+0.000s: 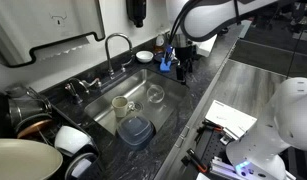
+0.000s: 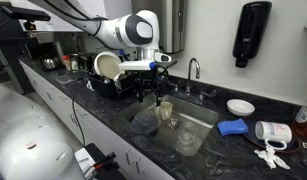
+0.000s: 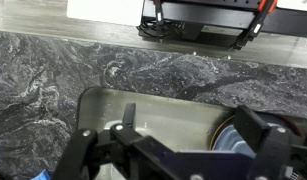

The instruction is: Move the tap

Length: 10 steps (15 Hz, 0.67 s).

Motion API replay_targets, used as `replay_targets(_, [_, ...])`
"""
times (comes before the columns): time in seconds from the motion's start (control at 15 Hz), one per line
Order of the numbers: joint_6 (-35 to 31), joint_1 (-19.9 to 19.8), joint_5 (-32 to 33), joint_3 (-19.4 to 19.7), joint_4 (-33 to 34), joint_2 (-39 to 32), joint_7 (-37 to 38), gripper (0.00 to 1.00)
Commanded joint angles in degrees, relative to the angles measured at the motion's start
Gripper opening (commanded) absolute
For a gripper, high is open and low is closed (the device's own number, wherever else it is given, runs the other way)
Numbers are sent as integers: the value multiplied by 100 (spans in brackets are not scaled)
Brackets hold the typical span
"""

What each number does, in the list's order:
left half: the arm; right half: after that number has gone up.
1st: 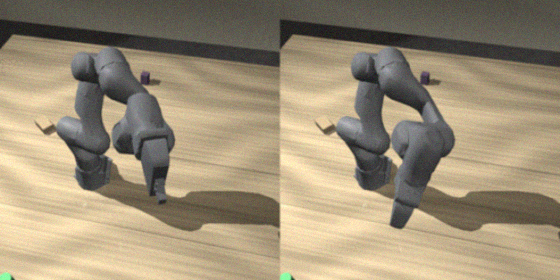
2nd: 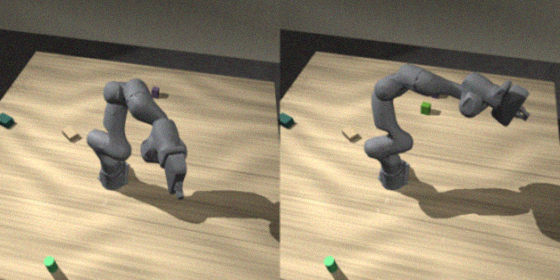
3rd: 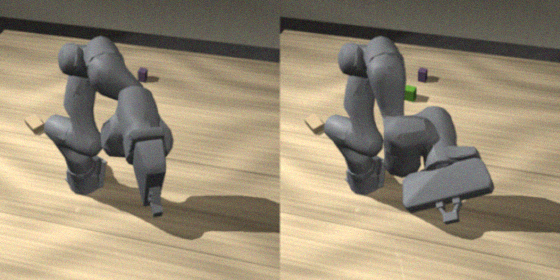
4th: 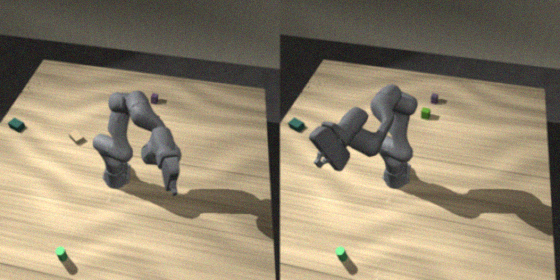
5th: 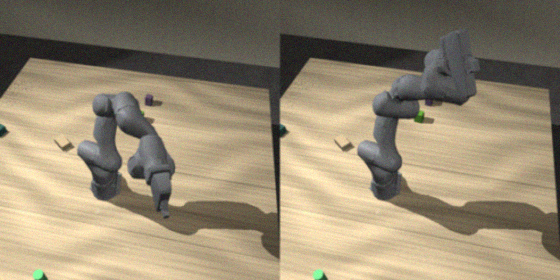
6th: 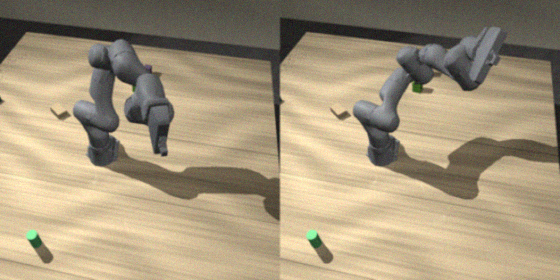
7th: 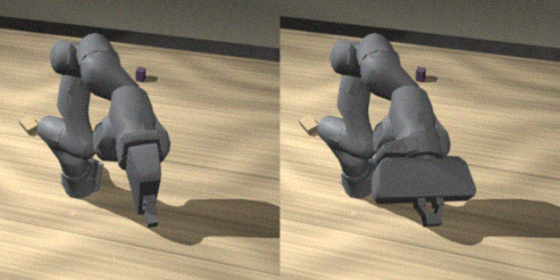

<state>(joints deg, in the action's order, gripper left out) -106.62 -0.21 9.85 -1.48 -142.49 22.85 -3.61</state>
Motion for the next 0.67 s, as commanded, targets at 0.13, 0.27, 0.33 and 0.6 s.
replay_targets(0.13, [10, 38, 10, 34, 7, -2, 12, 100])
replay_targets(0.27, [10, 38, 10, 34, 7, -2, 12, 100])
replay_targets(0.33, [10, 38, 10, 34, 7, -2, 12, 100])
replay_targets(0.6, [-473, -160, 732, -28, 173, 234, 300, 100])
